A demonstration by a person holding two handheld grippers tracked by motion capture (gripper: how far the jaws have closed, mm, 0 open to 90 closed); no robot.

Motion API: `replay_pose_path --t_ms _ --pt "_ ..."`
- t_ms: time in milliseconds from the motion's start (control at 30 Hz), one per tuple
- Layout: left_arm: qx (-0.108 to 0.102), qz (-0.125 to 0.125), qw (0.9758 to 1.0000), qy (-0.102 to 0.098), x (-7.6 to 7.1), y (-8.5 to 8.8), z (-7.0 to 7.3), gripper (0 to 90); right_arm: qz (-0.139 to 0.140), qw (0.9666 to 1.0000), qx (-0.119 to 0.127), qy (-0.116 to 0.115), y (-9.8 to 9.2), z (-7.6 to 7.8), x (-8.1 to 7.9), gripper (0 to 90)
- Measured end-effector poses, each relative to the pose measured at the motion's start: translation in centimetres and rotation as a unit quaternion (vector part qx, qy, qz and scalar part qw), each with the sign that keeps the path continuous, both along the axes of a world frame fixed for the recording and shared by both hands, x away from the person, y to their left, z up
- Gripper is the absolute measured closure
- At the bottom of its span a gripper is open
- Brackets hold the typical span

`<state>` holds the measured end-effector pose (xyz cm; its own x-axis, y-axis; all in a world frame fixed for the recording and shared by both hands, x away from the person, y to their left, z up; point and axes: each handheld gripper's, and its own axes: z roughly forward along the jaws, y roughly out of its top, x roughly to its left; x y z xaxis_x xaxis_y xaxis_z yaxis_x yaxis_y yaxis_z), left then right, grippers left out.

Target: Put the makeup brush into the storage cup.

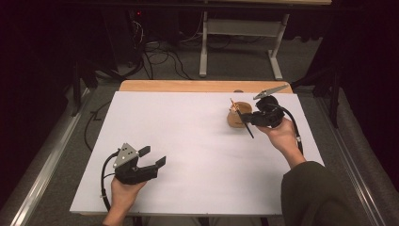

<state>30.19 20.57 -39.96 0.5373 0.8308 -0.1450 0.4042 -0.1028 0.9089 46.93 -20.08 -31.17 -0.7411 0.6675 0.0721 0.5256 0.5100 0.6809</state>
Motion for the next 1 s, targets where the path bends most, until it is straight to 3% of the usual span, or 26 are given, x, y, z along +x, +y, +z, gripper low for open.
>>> replay_pose_path --t_ms 67,533,1000 --pt "0.0 0.0 1.0 0.001 0.1 0.0 0.0 27.3 -0.007 0.9998 0.016 -0.001 -0.2 0.2 0.1 84.9" --pt "0.002 -0.001 1.0 0.0 0.0 -0.1 0.0 27.4 -0.041 0.9982 0.041 -0.015 -1.0 0.7 0.8 84.8" --pt "0.002 -0.001 1.0 -0.001 0.0 0.0 0.1 27.5 -0.061 0.9966 0.043 -0.034 -0.8 1.6 1.6 84.9"
